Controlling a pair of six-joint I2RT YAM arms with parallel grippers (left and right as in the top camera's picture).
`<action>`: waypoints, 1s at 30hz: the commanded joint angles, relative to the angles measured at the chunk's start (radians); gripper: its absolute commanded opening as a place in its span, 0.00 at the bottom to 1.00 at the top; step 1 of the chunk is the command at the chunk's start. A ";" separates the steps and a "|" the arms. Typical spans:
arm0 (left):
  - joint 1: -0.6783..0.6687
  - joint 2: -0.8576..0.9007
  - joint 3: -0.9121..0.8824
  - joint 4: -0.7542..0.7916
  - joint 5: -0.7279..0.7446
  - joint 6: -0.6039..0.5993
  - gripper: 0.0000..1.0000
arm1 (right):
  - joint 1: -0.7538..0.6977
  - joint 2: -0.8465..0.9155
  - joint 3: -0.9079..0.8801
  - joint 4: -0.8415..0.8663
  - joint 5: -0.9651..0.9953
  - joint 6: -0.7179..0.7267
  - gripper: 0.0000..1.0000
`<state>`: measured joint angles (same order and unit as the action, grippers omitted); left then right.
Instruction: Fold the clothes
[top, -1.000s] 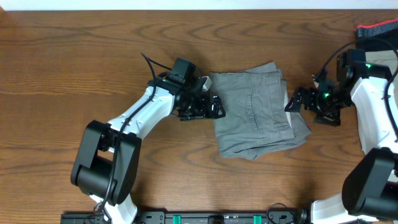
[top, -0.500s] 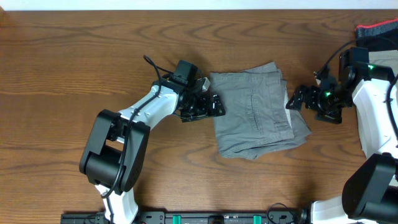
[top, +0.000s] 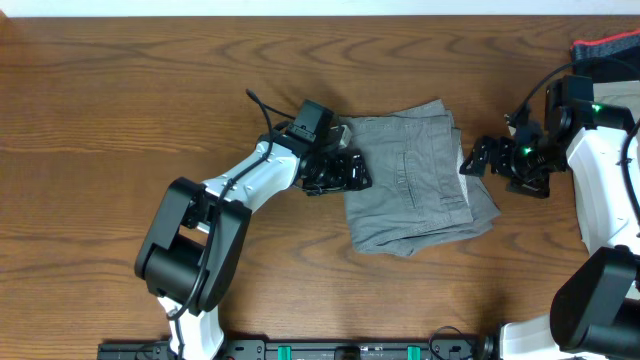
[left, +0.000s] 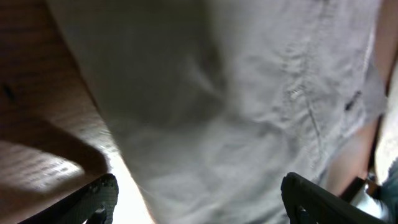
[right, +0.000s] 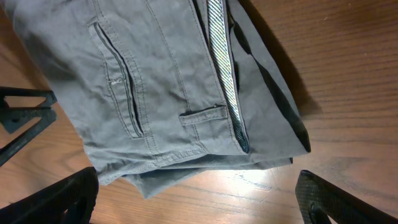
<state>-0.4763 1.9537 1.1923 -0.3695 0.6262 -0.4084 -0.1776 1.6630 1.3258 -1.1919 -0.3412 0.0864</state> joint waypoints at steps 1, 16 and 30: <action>0.006 0.047 -0.003 -0.001 -0.036 -0.027 0.85 | -0.005 -0.020 0.011 0.002 -0.006 -0.013 0.99; 0.006 0.121 -0.003 0.023 -0.035 -0.106 0.42 | -0.005 -0.020 0.011 0.002 -0.006 -0.013 0.99; 0.078 0.121 -0.003 0.085 -0.037 -0.102 0.06 | -0.005 -0.020 0.010 -0.006 -0.006 -0.013 0.99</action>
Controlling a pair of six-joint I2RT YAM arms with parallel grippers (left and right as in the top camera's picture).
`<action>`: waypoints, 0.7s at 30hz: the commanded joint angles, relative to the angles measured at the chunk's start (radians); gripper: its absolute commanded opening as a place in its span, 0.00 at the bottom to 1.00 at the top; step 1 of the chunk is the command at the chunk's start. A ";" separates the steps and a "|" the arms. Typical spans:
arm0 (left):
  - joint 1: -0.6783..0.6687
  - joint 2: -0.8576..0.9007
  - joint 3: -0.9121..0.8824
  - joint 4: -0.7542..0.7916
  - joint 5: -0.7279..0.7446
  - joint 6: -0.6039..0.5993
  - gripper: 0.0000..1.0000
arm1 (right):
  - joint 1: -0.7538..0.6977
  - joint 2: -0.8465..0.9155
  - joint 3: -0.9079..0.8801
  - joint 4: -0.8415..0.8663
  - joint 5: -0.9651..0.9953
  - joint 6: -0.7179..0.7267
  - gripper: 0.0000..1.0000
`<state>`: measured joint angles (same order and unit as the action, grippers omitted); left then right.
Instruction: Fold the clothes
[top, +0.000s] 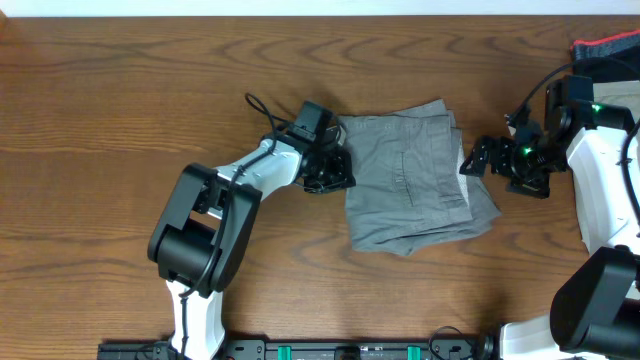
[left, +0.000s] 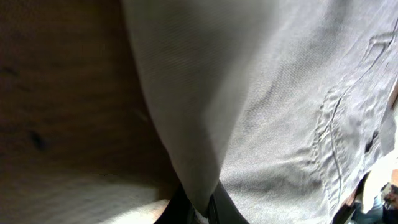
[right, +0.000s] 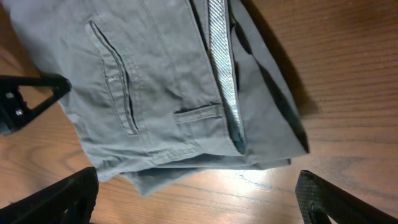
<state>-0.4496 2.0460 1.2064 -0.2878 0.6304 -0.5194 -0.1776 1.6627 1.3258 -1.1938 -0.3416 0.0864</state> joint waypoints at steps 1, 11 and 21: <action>0.074 0.029 -0.017 0.005 -0.041 0.009 0.06 | -0.005 -0.020 0.010 -0.005 -0.006 -0.013 0.99; 0.352 0.029 -0.017 0.016 -0.041 0.009 0.06 | -0.005 -0.020 0.010 -0.012 -0.006 -0.013 0.99; 0.676 0.029 -0.017 0.011 -0.040 0.008 0.06 | -0.005 -0.020 0.010 -0.022 -0.006 -0.013 0.99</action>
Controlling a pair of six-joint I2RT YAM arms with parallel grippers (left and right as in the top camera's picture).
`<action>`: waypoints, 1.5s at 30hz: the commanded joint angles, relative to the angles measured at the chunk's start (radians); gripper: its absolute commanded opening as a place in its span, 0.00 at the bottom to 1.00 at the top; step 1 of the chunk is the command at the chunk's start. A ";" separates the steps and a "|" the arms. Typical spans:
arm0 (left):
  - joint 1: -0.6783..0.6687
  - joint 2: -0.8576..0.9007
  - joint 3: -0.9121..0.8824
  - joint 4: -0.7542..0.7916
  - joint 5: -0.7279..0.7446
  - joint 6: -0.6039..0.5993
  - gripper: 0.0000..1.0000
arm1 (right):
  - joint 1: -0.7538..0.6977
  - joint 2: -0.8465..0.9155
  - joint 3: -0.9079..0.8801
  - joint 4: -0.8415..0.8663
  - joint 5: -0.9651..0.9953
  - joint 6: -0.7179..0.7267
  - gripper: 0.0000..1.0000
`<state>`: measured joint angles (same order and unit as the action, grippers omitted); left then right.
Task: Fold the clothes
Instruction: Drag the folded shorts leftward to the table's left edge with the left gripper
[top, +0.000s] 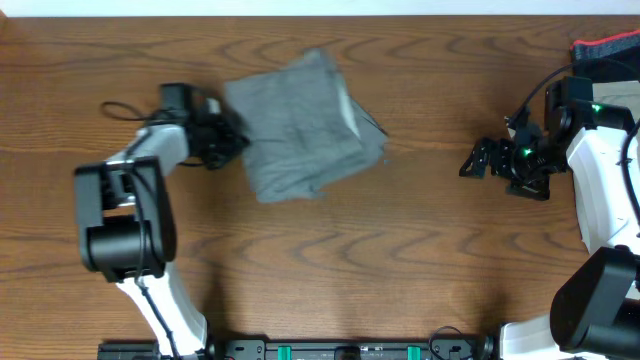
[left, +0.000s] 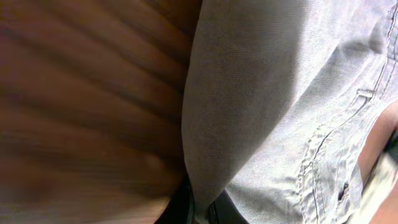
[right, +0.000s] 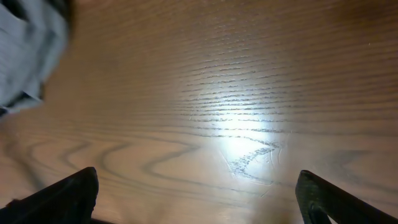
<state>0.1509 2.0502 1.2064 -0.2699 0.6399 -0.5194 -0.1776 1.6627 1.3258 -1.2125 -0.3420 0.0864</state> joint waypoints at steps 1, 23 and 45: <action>0.105 0.025 -0.017 -0.009 -0.050 0.008 0.06 | -0.005 -0.020 0.010 -0.003 -0.005 -0.013 0.99; 0.750 0.025 -0.017 -0.050 -0.050 -0.018 0.06 | -0.005 -0.020 0.010 0.005 -0.006 -0.013 0.99; 0.961 0.025 -0.017 0.063 -0.050 -0.122 0.07 | -0.005 -0.020 0.010 -0.011 -0.006 -0.001 0.99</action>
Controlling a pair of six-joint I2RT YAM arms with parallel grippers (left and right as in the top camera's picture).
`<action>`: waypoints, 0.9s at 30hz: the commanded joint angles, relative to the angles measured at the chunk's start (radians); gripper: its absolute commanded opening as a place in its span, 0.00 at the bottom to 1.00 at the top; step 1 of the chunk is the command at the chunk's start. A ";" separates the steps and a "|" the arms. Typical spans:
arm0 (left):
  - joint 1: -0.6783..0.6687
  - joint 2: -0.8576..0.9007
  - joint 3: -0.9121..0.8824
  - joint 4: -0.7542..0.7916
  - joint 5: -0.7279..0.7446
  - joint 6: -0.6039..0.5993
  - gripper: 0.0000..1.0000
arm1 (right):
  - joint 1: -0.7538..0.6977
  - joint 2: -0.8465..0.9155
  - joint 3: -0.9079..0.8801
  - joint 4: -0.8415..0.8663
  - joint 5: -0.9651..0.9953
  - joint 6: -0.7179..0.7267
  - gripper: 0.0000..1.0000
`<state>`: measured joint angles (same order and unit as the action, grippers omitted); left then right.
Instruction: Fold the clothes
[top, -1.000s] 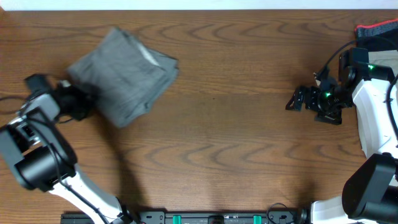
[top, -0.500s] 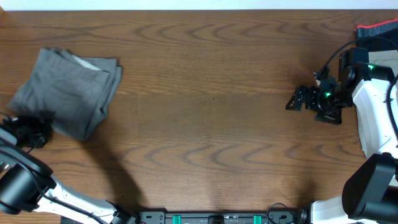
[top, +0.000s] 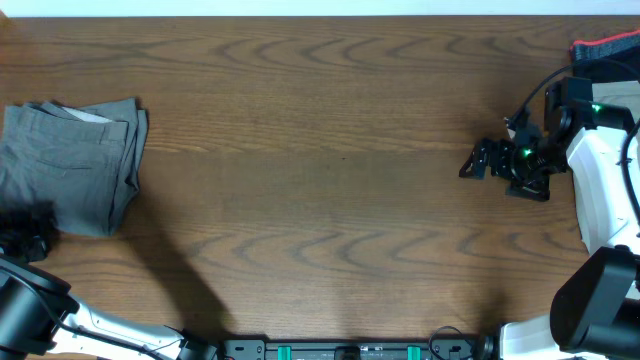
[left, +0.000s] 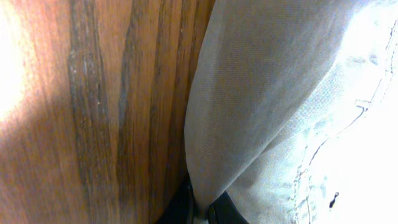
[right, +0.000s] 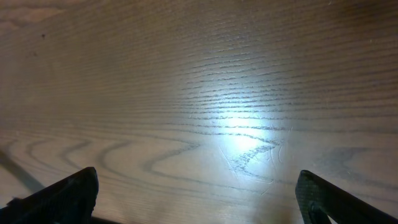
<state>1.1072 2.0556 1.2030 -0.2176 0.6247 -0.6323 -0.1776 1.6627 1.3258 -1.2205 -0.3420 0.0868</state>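
Note:
The folded grey trousers (top: 72, 165) lie flat at the far left edge of the table. My left gripper (top: 27, 238) sits at their near left corner, blurred dark in the overhead view. In the left wrist view the left gripper (left: 200, 213) is shut on a fold of the trousers' grey cloth (left: 273, 112), with bare wood to its left. My right gripper (top: 487, 160) hovers over bare wood at the right, far from the trousers. In the right wrist view the right gripper (right: 199, 202) is open, with only wood grain between its fingers (right: 59, 194).
The brown wooden table (top: 320, 180) fills the overhead view. A red and black item (top: 606, 48) lies at the back right corner, behind the right arm. A black rail (top: 360, 350) runs along the front edge.
The left gripper, still shut on the trousers, has moved with them from the table's back left-centre to its far left edge. The right arm has not moved.
The folded trousers lay at the middle right, the left gripper open at their left edge and the right gripper open beside them. Then the left gripper was shut on that edge. Later the trousers were at left-centre, and now at the far left.

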 joint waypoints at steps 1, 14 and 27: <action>0.004 0.019 -0.014 0.011 -0.035 -0.009 0.07 | -0.005 -0.020 0.010 -0.003 -0.006 -0.001 0.99; -0.009 0.019 -0.014 -0.002 0.050 -0.053 0.15 | -0.005 -0.020 0.010 -0.003 -0.006 -0.001 0.99; -0.027 -0.016 -0.006 -0.001 0.091 -0.077 0.31 | -0.005 -0.020 0.010 -0.014 -0.006 -0.003 0.99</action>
<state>1.0855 2.0552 1.2015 -0.2153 0.6964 -0.6987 -0.1776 1.6627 1.3258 -1.2339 -0.3420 0.0868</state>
